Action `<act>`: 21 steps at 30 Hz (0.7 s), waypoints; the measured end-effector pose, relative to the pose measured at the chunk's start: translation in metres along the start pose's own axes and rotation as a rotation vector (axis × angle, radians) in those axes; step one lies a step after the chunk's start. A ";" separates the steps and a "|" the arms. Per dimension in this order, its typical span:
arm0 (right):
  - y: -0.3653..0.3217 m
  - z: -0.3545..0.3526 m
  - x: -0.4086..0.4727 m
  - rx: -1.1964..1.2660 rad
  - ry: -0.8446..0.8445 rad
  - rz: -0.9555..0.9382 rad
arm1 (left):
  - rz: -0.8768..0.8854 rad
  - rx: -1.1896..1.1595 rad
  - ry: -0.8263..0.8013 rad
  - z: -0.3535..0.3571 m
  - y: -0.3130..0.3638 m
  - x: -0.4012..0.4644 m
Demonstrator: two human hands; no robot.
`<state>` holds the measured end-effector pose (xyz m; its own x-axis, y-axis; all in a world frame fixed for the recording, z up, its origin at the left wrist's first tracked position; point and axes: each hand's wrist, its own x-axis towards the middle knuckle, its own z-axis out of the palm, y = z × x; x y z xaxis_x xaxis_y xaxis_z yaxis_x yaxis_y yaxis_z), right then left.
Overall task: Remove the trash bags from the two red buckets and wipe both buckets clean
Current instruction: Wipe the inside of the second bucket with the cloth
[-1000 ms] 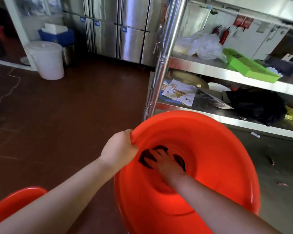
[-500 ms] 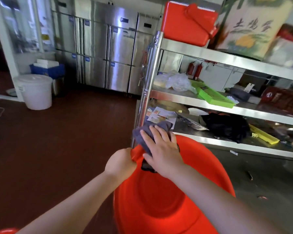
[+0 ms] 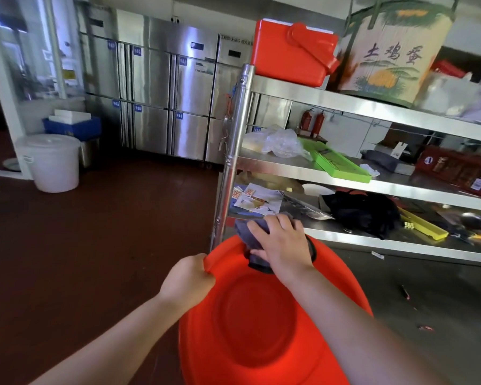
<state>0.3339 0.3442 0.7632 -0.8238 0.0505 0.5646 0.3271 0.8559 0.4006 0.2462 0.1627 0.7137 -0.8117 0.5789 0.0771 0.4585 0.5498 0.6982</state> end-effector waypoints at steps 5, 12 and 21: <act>0.021 0.003 -0.016 -0.023 -0.022 0.129 | -0.026 -0.083 -0.006 -0.003 -0.008 -0.005; 0.049 -0.003 -0.050 0.023 -0.152 0.354 | -0.114 -0.110 -0.017 -0.006 -0.023 -0.026; 0.030 -0.023 -0.018 -0.033 0.046 -0.154 | 0.291 0.204 0.029 -0.023 0.042 0.003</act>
<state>0.3695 0.3575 0.7817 -0.8434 -0.1042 0.5271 0.2141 0.8346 0.5076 0.2552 0.1740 0.7596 -0.6450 0.7134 0.2740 0.7324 0.4747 0.4881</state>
